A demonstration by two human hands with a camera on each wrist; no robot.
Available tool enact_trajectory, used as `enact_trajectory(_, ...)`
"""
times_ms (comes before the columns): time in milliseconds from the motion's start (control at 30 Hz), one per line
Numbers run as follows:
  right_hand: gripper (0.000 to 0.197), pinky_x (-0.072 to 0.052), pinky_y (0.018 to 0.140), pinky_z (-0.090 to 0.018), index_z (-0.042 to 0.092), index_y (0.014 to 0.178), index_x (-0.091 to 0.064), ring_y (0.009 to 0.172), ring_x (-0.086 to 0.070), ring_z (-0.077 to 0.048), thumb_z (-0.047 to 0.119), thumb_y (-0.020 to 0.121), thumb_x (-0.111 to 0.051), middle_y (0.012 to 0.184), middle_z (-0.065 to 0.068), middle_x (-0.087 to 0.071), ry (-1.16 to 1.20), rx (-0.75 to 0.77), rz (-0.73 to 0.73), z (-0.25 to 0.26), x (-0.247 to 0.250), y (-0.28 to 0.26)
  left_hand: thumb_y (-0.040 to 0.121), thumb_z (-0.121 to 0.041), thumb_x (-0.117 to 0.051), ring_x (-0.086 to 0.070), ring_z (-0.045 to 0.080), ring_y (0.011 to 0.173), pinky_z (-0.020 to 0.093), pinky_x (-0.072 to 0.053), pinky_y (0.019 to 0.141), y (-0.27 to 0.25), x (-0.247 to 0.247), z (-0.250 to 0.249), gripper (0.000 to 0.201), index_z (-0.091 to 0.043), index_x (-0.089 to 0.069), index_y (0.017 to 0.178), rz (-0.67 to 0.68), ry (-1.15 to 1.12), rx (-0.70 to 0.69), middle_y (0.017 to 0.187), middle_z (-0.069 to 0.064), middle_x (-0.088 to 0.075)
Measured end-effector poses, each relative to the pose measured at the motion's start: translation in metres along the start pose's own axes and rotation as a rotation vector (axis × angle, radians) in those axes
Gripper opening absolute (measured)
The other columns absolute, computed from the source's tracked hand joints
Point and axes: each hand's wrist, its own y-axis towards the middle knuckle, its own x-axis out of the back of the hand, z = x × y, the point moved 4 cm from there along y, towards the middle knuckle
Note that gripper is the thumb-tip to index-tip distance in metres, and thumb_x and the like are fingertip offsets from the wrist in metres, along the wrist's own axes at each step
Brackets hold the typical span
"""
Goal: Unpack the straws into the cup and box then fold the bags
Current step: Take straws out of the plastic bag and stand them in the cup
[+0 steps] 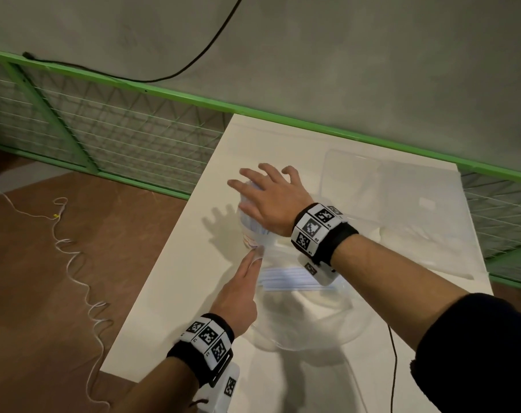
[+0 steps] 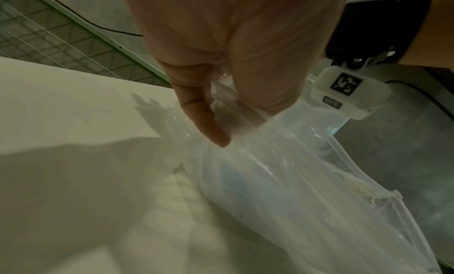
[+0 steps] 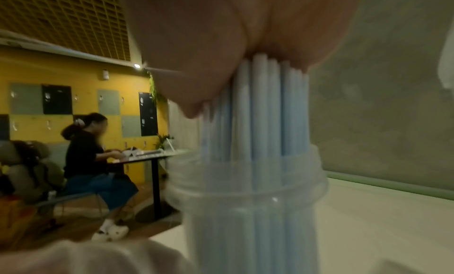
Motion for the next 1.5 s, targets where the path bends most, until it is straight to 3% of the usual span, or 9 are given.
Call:
enact_trajectory(100, 0.046, -0.019, 0.103, -0.050, 0.036, 0.141, -0.040, 0.142, -0.026, -0.023, 0.049, 0.099, -0.029, 0.155, 0.008, -0.032, 0.086, 0.010, -0.188, 0.013, 0.029, -0.022, 0.080, 0.016, -0.043, -0.062, 0.023, 0.113, 0.037, -0.055, 0.090, 0.003, -0.001, -0.002, 0.104, -0.036, 0.002, 0.158, 0.001, 0.018, 0.036, 0.159, -0.030, 0.017)
enact_trajectory(200, 0.030, -0.042, 0.073, -0.038, 0.019, 0.097, -0.067, 0.087, -0.062, -0.026, 0.020, 0.081, -0.041, 0.096, 0.000, -0.068, 0.235, 0.144, -0.402, 0.036, 0.038, -0.069, 0.079, 0.011, -0.042, -0.063, 0.029, 0.105, 0.032, -0.048, 0.076, 0.003, -0.001, -0.004, 0.097, -0.031, -0.005, 0.158, -0.015, 0.035, 0.036, 0.164, -0.016, 0.001)
enact_trajectory(267, 0.031, -0.048, 0.056, -0.035, 0.018, 0.085, -0.066, 0.068, -0.062, -0.028, 0.016, 0.077, -0.036, 0.077, -0.001, -0.066, 0.329, 0.143, -0.246, 0.050, 0.011, -0.105, 0.078, 0.012, -0.041, -0.060, 0.027, 0.108, 0.023, -0.042, 0.077, 0.001, -0.002, -0.007, 0.092, -0.026, -0.014, 0.157, -0.029, -0.015, -0.016, 0.164, -0.010, -0.015)
enact_trajectory(367, 0.031, -0.051, 0.068, -0.039, 0.014, 0.104, -0.064, 0.090, -0.062, -0.032, 0.006, 0.084, -0.042, 0.099, -0.007, -0.064, 0.321, -0.028, 0.212, 0.050, -0.057, -0.143, 0.076, 0.020, -0.039, -0.048, 0.017, 0.133, 0.029, -0.045, 0.102, 0.001, -0.007, -0.010, 0.102, -0.029, -0.008, 0.159, 0.000, -0.045, -0.046, 0.163, -0.024, 0.002)
enact_trajectory(467, 0.043, -0.045, 0.088, -0.041, 0.010, 0.130, -0.048, 0.113, -0.051, -0.033, 0.004, 0.088, -0.043, 0.127, -0.011, -0.049, 0.203, -0.209, 0.426, 0.030, -0.109, -0.163, 0.071, 0.022, -0.039, -0.041, 0.013, 0.138, 0.032, -0.045, 0.105, 0.003, -0.014, -0.013, 0.107, -0.028, -0.007, 0.159, 0.003, -0.024, -0.077, 0.162, -0.027, 0.007)
enact_trajectory(633, 0.052, -0.037, 0.103, -0.044, 0.011, 0.145, -0.032, 0.129, -0.040, -0.033, 0.006, 0.094, -0.041, 0.148, -0.009, -0.034, 0.147, -0.347, 0.369, 0.016, -0.142, -0.171, 0.071, 0.023, -0.038, -0.034, 0.005, 0.143, 0.020, -0.039, 0.106, 0.000, -0.016, -0.017, 0.106, -0.028, -0.008, 0.159, -0.010, -0.045, -0.097, 0.162, -0.026, 0.004)
enact_trajectory(1000, 0.035, -0.029, 0.107, -0.042, 0.012, 0.132, -0.046, 0.129, -0.038, -0.031, 0.012, 0.098, -0.035, 0.141, -0.009, -0.044, 0.089, -0.376, 0.345, 0.015, -0.153, -0.166, 0.072, 0.024, -0.039, -0.043, 0.010, 0.138, 0.029, -0.047, 0.102, 0.000, -0.015, -0.017, 0.109, -0.035, -0.009, 0.158, -0.007, -0.079, -0.106, 0.160, -0.031, 0.002)
enact_trajectory(1267, 0.048, -0.026, 0.110, -0.041, 0.014, 0.146, -0.030, 0.132, -0.039, -0.031, 0.018, 0.098, -0.035, 0.143, -0.010, -0.045, 0.115, -0.384, 0.305, 0.013, -0.158, -0.162, 0.073, 0.022, -0.041, -0.055, 0.014, 0.124, 0.019, -0.041, 0.078, -0.003, -0.016, -0.015, 0.109, -0.038, -0.007, 0.157, -0.006, -0.046, -0.065, 0.160, -0.031, 0.003)
enact_trajectory(1500, 0.040, -0.029, 0.107, -0.038, 0.016, 0.134, -0.044, 0.128, -0.042, -0.028, 0.017, 0.094, -0.040, 0.136, -0.006, -0.047, 0.115, -0.379, 0.287, 0.011, -0.156, -0.160, 0.071, 0.023, -0.040, -0.048, 0.010, 0.132, 0.020, -0.045, 0.088, -0.002, -0.016, -0.013, 0.108, -0.035, -0.008, 0.158, -0.003, -0.041, -0.087, 0.160, -0.032, 0.004)
